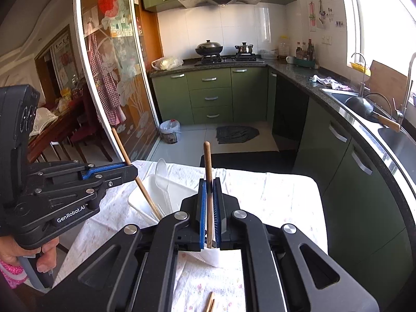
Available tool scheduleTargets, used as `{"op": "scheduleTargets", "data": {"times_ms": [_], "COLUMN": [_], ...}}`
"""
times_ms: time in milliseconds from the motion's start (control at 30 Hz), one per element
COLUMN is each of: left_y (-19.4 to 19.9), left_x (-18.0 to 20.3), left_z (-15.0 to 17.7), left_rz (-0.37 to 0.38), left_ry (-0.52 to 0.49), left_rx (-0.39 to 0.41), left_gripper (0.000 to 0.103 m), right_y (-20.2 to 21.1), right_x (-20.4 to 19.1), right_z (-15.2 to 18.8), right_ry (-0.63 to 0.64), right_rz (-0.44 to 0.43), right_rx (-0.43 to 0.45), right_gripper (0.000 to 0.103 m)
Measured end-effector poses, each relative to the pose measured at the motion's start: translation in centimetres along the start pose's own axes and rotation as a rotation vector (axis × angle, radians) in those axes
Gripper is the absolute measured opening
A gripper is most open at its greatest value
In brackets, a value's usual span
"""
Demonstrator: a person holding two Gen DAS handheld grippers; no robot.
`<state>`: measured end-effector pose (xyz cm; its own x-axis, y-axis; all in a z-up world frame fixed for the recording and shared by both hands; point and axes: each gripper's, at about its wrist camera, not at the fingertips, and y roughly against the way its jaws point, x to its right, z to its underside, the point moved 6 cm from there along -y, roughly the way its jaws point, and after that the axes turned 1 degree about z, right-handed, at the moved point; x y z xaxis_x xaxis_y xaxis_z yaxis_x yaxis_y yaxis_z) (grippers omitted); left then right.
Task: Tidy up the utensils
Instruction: 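Carry both held chopsticks into the white caddy and open both tools, then move both tools to the loose chopsticks and close each on one chopstick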
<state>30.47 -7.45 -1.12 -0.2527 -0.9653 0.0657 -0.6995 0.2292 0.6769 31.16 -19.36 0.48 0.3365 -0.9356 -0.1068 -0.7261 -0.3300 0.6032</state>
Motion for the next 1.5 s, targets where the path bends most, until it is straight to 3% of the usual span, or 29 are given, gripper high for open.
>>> {"op": "scheduleTargets", "data": {"times_ms": [133,200,267,333,433,600,700,833,1033,1333,1500], "left_y": [1.1,2.2,3.1,3.5,2.5,-1.2,-2.8,-3.5,-4.7,-5.6,-5.3], "left_x": [0.3,0.4,0.8,1.3,1.9,1.3,0.8,0.8,0.1,-0.1,-0.3], "left_z": [0.9,1.6,2.9,5.1,9.5,16.9,19.6,20.5,20.6,21.4,21.8], "left_rz": [0.0,0.0,0.012,0.01,0.025,0.035,0.013,-0.036,-0.096,-0.117,-0.122], "left_ry": [-0.013,-0.019,-0.022,-0.033,-0.043,0.031,0.066,0.044,0.04,0.029,0.031], "left_rx": [0.002,0.003,-0.019,-0.059,-0.172,-0.388,-0.457,-0.463,-0.481,-0.507,-0.532], "left_gripper": [0.027,0.03,0.042,0.049,0.049,0.049,0.049,0.049,0.049,0.05,0.05], "right_y": [2.0,4.0,6.1,8.0,9.9,11.2,11.2,11.1,10.9,10.7,9.1], "right_x": [-0.6,-0.7,-0.6,-0.6,-0.6,0.0,0.4,1.2,1.2,0.6,-0.5], "right_z": [0.5,0.8,1.6,3.2,6.4,11.9,14.0,15.8,15.9,15.6,16.7], "right_ry": [0.009,0.005,0.0,0.003,-0.002,-0.037,-0.061,-0.091,-0.104,-0.106,-0.074], "right_rz": [-0.008,-0.02,-0.035,-0.041,-0.068,-0.102,-0.115,-0.123,-0.142,-0.154,-0.157], "right_rx": [0.032,0.06,0.084,0.09,0.066,0.01,-0.022,-0.041,-0.048,-0.057,-0.12], "right_gripper": [0.011,0.012,0.014,0.024,0.024,0.024,0.028,0.029,0.029,0.034,0.034]}}
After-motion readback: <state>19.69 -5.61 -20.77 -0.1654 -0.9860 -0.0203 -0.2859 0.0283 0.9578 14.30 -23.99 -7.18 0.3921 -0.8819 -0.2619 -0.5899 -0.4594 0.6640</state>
